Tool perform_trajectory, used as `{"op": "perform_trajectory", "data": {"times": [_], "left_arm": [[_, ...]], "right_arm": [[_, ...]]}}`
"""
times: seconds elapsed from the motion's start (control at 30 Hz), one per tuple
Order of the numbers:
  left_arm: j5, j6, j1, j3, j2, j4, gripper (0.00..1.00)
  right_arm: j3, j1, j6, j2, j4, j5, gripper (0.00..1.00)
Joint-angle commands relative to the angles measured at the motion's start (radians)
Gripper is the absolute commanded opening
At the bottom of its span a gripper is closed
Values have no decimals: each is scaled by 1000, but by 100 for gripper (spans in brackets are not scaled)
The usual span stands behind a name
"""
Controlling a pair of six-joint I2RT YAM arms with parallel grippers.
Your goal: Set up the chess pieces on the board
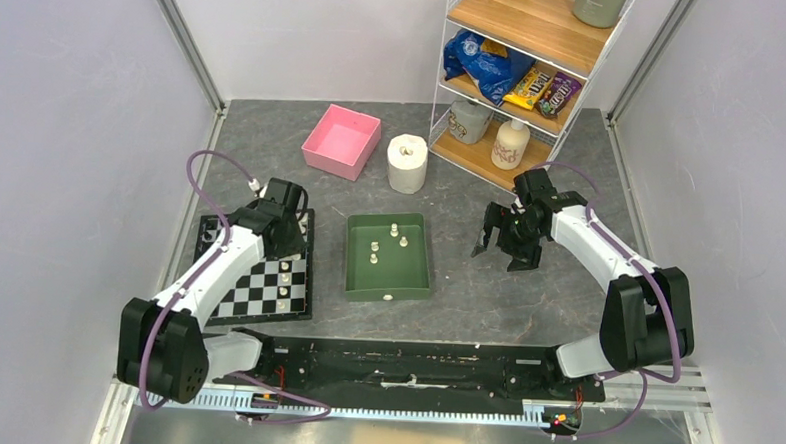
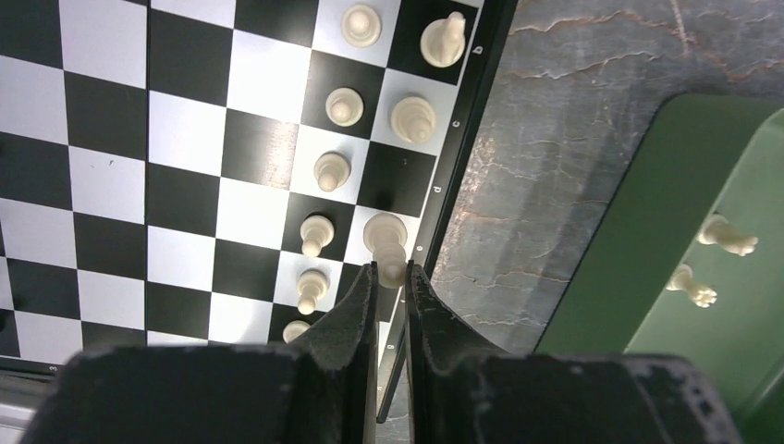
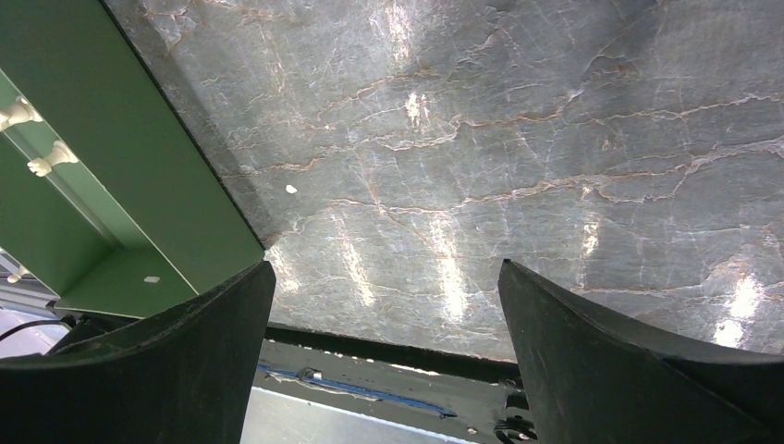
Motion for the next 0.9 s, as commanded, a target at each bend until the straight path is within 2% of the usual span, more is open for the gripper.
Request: {"op": "perform_trajectory", "data": {"times": [0.0, 0.87], "left_arm": [[53, 38, 15, -21, 12, 66, 2], [50, 62, 53, -25, 93, 132, 2]], "right_arm": [[-3, -4, -9, 11, 18, -10, 99], [-6, -5, -5, 12, 16, -1, 99]]}}
